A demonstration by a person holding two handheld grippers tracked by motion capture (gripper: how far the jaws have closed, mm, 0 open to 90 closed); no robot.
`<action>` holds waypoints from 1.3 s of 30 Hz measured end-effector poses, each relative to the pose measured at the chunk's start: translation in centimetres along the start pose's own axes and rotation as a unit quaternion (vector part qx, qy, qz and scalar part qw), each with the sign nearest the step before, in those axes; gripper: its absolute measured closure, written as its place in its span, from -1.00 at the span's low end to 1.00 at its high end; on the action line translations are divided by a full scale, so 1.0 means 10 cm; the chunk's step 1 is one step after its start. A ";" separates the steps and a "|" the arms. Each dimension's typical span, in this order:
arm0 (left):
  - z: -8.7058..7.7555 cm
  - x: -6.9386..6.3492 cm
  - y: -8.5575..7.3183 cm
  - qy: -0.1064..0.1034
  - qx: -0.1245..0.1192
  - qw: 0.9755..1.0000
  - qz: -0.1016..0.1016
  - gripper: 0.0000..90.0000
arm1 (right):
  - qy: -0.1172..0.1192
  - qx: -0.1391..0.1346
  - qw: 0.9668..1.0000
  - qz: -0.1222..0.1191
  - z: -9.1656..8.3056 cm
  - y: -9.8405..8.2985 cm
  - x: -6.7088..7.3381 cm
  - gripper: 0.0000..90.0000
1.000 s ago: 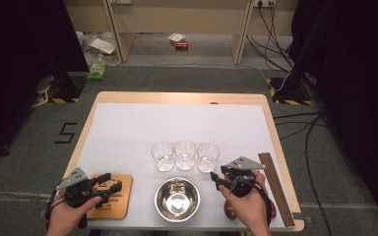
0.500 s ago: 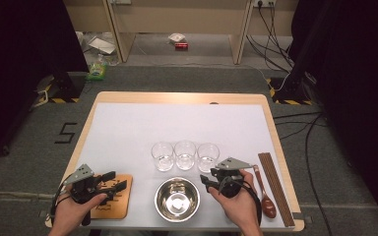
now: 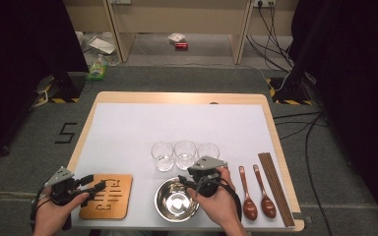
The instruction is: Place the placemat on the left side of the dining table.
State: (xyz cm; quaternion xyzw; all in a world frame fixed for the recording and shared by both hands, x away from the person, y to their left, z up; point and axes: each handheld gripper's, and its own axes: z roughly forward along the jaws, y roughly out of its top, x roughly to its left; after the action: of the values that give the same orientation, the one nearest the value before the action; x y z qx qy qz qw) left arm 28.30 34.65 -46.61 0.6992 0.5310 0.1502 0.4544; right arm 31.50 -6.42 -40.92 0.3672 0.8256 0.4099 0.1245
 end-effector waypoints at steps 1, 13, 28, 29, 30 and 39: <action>-0.01 0.02 -0.01 0.003 0.000 1.000 0.000 -0.21 | 0.007 0.003 1.000 -0.006 0.04 0.02 0.05 0.31; -0.06 0.13 -0.06 0.031 0.001 0.999 -0.014 -0.40 | 0.085 0.034 0.993 -0.077 0.45 0.25 0.57 0.13; -0.03 0.17 -0.11 0.042 0.025 0.999 -0.020 -0.40 | 0.120 0.083 0.981 -0.126 0.82 0.44 1.00 0.11; -0.03 0.16 -0.11 0.042 0.026 0.999 -0.021 -0.40 | 0.120 0.083 0.981 -0.126 0.82 0.44 1.00 0.11; -0.02 0.16 -0.12 0.043 0.028 0.998 -0.023 -0.40 | 0.123 0.083 0.980 -0.129 0.84 0.44 1.02 0.11; -0.01 0.17 -0.13 0.039 0.041 0.998 -0.029 -0.39 | 0.136 0.124 0.969 -0.164 1.05 0.45 1.18 0.11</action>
State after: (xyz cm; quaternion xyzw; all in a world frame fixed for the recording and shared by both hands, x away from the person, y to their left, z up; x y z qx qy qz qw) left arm 28.13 36.25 -48.09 0.6951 0.5743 0.1417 0.4086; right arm 30.88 9.91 -42.98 0.1799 0.9280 0.3248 0.0302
